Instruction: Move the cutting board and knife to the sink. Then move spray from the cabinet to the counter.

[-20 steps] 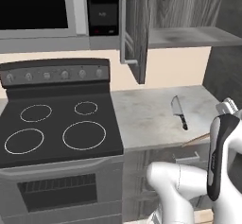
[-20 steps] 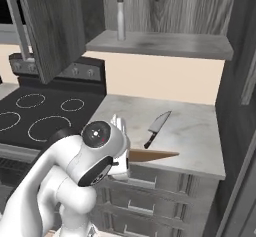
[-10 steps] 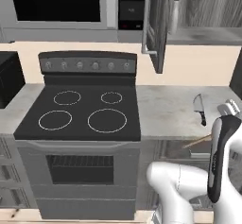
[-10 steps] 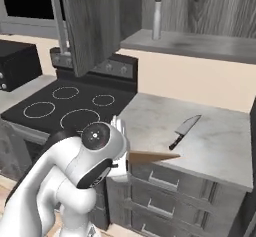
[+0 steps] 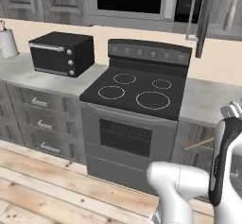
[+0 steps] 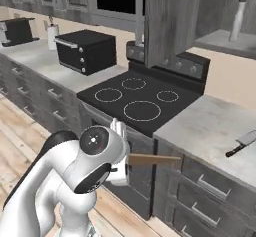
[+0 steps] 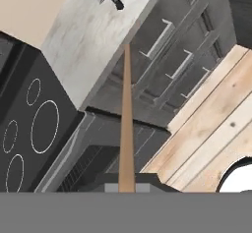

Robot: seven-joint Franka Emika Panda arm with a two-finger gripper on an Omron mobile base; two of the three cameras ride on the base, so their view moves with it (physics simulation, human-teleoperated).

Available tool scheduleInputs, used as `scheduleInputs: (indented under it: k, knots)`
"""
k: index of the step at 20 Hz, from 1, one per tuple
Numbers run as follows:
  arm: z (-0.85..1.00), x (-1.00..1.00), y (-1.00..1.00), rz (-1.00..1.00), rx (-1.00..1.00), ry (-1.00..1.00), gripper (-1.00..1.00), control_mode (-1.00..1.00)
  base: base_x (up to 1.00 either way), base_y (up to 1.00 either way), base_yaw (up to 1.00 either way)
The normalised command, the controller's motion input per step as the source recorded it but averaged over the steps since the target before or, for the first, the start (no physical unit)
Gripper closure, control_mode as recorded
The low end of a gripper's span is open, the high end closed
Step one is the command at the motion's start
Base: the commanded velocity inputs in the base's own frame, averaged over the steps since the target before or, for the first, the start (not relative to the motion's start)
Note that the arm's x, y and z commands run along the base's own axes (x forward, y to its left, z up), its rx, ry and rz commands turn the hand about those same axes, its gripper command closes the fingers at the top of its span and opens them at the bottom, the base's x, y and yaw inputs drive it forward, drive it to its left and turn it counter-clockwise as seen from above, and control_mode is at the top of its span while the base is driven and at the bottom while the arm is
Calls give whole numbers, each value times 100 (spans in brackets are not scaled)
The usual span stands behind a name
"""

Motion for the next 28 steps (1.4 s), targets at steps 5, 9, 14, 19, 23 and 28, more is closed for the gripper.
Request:
scheduleInputs:
  k: [5, 9, 14, 19, 23, 28]
  knots:
    - [0, 0, 0, 0, 0, 0, 100, 100, -31, 13, 69]
    - [0, 0, 0, 0, 0, 0, 100, 100, -6, 35, 72]
    - [0, 0, 0, 0, 0, 0, 100, 100, 0, 54, 70]
    - [0, 0, 0, 0, 0, 0, 100, 100, 0, 72, 65]
    - [0, 0, 0, 0, 0, 0, 100, 100, 4, 54, 69]
    - [0, 0, 0, 0, 0, 0, 100, 100, 13, 23, 76]
